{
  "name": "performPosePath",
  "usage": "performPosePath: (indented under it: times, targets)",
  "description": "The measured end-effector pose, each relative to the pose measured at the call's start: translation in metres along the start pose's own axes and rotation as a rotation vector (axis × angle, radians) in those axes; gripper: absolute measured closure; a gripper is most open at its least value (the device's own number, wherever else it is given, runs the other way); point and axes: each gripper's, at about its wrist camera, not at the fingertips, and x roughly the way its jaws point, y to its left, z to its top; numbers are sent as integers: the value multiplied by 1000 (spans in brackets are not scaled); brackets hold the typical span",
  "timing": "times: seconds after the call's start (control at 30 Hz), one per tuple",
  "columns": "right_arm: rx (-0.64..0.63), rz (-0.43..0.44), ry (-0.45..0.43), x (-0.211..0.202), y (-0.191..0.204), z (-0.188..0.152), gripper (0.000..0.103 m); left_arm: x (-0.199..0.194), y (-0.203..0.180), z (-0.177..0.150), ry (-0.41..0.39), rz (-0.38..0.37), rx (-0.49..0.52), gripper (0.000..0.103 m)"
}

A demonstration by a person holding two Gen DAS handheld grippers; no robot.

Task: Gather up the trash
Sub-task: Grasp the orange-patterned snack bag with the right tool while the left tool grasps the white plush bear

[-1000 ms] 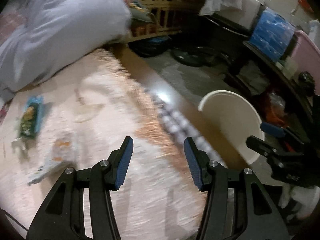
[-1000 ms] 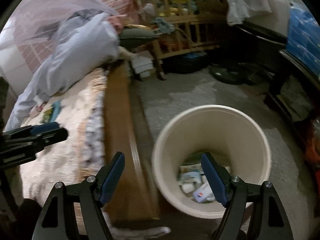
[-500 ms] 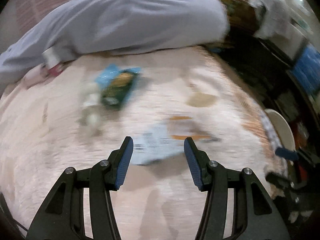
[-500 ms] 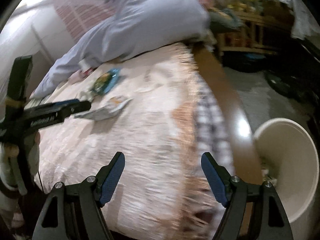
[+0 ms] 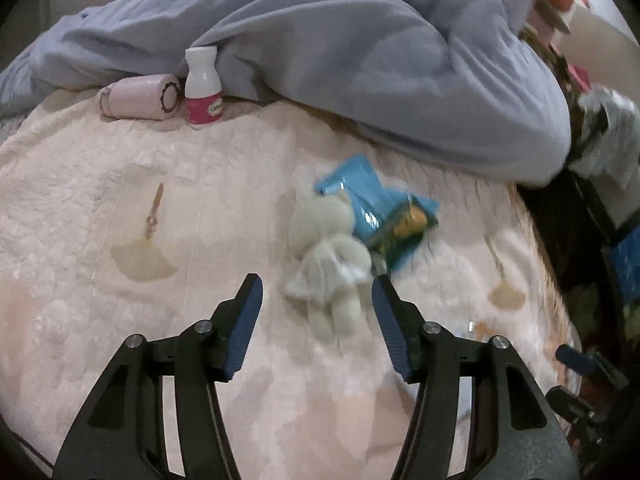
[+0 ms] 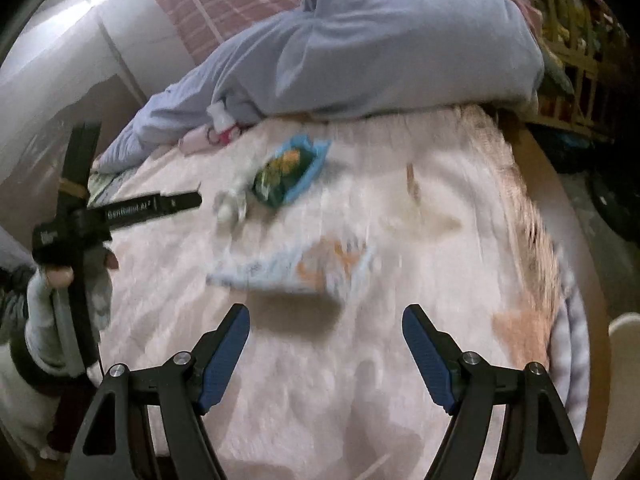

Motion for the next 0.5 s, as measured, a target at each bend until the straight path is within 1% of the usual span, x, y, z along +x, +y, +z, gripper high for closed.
performPosePath:
  times: [0.03,0.07,0.17,0.27,0.33,0.37,0.43,0.47,0.5]
  targets:
    - [11,-5,-9,4,-1,9,20,5,0,5,3,-7,-12,46]
    - [22,-3,-3,11,-4,16,19,11,0,8,11,-13,-18,46]
    - [55,7,73,41,-8,28,18,32,-3,12,39,-9,-15,46]
    - [95,41,125,71,-10,24,18,53,-6,7,81,7,4,46]
    - [111,59,133,80,-9,18,20,62,-6,3,102,2,4,46]
    - [106,67,115,81,-6,14,25,66,-6,-1,112,-2,7,46]
    - [73,62,95,78,0,7,54,68,-7,-5,118,-11,12,47]
    - [55,58,86,75,2,4,57,68,-7,-7,117,-22,10,54]
    - [51,77,76,71,3,2,64,65,-6,-9,110,-34,5,64]
